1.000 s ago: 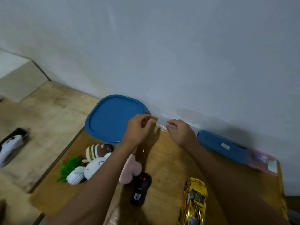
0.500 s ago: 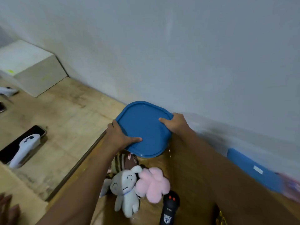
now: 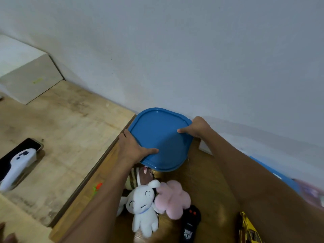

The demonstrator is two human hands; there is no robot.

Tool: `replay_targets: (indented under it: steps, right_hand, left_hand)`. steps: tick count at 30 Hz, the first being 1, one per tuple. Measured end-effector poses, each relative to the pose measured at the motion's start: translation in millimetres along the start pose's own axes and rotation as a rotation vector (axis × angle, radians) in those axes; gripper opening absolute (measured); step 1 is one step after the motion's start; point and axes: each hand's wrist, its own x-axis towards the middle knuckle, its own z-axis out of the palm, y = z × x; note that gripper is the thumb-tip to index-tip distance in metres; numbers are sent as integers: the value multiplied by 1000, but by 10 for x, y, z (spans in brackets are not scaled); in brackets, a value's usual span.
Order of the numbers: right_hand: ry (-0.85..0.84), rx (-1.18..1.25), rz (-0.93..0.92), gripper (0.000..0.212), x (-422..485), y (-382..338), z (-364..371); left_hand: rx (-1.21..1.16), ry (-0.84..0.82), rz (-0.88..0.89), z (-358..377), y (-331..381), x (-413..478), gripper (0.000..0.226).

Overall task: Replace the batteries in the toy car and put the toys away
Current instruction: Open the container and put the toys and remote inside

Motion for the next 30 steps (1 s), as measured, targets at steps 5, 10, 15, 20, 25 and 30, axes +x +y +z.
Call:
replay_targets:
  steps: [5,10,15,20,25,30]
  right_hand:
    - [8,36,-34,50,-126,-70,-127]
    - [56,233,-134,46,-303,-139,-106]
    - [94,633,-180,27,-556,-126,-46]
    - [118,881,-175,22,-746,-54,4]
    - [142,1046,-200,25,-893,18,11]
    - [117,1122,-185,30,-1038,-6,104]
  left_hand:
    - [141,7,39,4,93,-157,141]
    - [242,-70,278,204,309,-494,132]
    - [257,-17,409,308,334,-654,124]
    - [39,45,495,8,281,-693,107]
    - [-309,418,75,-324,129,-636,85]
    - [-1113,94,-244,-636,14,-554,18]
